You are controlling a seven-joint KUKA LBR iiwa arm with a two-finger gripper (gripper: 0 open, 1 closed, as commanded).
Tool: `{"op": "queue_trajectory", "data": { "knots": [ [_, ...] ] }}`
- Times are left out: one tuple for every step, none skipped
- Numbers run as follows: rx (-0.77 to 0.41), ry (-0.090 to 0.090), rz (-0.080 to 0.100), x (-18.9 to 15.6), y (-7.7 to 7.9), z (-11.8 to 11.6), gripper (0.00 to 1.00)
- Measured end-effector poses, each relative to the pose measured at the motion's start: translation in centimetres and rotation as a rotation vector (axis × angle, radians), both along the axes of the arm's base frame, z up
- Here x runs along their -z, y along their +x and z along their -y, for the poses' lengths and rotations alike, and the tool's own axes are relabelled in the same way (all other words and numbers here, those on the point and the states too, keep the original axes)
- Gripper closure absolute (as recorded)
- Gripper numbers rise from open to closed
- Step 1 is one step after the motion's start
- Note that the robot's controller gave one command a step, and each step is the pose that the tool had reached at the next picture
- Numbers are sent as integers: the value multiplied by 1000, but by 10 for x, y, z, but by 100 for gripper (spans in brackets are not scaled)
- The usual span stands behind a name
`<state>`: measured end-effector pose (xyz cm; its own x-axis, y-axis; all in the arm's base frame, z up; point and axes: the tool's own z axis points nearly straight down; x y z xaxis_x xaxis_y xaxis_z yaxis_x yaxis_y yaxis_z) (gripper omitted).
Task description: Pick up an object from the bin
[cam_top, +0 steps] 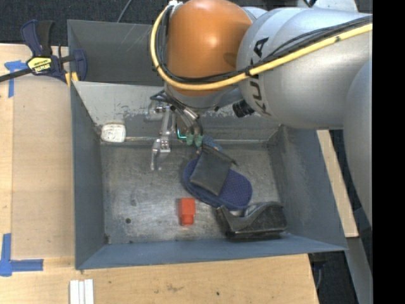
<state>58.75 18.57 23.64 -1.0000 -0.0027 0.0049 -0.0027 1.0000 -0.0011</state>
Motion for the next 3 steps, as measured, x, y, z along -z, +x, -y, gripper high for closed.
{"op": "queue_trajectory", "data": {
  "knots": [
    [-30,-3,2,66,-1,100,0],
    [-172,3,6,138,2,177,0],
    [-411,2,14,157,3,165,0]
  ]
}}
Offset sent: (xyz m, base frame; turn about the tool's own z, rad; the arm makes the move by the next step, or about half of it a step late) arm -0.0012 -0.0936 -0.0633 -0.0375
